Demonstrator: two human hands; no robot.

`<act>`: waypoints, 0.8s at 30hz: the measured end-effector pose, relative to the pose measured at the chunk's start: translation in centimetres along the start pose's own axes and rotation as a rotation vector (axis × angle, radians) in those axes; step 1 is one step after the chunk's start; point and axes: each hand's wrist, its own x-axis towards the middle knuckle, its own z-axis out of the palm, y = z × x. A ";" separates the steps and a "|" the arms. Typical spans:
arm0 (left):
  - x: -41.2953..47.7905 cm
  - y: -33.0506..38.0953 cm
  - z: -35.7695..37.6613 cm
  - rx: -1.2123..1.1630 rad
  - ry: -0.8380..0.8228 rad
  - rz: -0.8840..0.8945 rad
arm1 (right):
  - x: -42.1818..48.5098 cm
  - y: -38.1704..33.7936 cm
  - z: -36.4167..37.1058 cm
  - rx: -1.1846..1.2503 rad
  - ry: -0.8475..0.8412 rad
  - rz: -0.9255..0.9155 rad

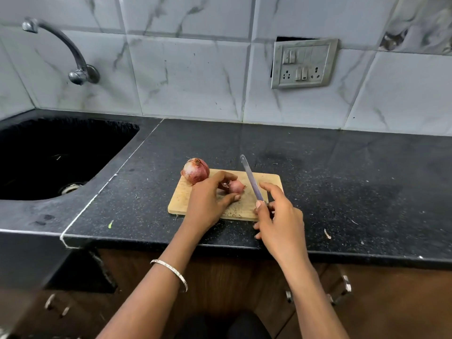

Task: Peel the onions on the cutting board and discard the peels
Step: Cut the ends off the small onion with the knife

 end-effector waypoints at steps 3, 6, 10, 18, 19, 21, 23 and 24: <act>0.0 -0.1 0.0 -0.009 0.006 0.009 | -0.5 -0.9 -0.2 -0.060 0.022 -0.020; 0.0 0.0 0.0 -0.012 0.004 0.023 | -0.7 -1.6 -0.6 -0.173 -0.023 -0.027; 0.1 0.1 -0.1 0.007 -0.015 0.064 | -0.9 -2.3 -0.7 -0.270 -0.075 0.006; 0.3 -0.3 0.2 -0.009 -0.005 0.056 | -1.1 -2.6 -0.8 -0.333 -0.091 0.005; 0.3 -0.3 0.2 -0.018 -0.001 0.056 | -1.0 -2.6 -0.8 -0.335 -0.095 0.008; 0.4 -0.3 0.3 -0.036 0.003 0.051 | -0.5 -2.7 -0.6 -0.332 -0.101 0.017; 0.4 -0.2 0.3 -0.050 0.003 0.048 | 0.3 -2.9 -0.1 -0.322 -0.097 0.023; 0.4 -0.2 0.3 -0.056 0.006 0.046 | 0.7 -3.0 0.3 -0.317 -0.092 0.019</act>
